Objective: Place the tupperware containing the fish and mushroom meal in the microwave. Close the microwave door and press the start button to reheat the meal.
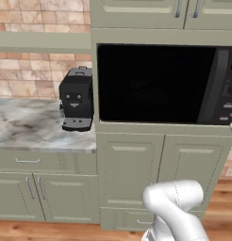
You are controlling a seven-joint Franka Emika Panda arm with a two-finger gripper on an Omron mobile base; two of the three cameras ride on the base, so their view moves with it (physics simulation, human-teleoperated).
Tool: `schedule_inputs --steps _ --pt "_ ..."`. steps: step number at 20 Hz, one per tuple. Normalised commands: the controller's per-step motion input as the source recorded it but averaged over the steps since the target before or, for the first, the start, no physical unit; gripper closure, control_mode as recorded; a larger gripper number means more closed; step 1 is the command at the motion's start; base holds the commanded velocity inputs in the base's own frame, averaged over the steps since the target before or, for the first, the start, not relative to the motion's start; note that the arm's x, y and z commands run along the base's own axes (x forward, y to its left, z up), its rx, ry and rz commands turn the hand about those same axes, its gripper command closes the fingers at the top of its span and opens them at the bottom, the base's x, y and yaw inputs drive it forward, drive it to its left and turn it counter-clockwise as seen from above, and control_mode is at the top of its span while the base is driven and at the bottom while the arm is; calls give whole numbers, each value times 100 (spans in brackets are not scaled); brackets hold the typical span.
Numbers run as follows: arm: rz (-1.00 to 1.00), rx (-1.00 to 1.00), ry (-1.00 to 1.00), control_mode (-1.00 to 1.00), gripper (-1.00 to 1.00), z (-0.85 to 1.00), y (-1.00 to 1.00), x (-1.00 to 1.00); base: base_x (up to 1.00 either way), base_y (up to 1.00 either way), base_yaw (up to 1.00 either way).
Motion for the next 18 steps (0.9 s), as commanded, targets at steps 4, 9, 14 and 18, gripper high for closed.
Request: schedule_inputs --steps 4,9,14,18 --pt "0 5 0 -100 100 0 -46 -1 0 0 0" --pt "0 4 0 -100 100 -1 -35 1 0 0 0" --pt "1 0 0 -100 100 -16 -10 11 0 0 0" --pt "0 0 0 -100 100 -36 -9 22 0 0 0"
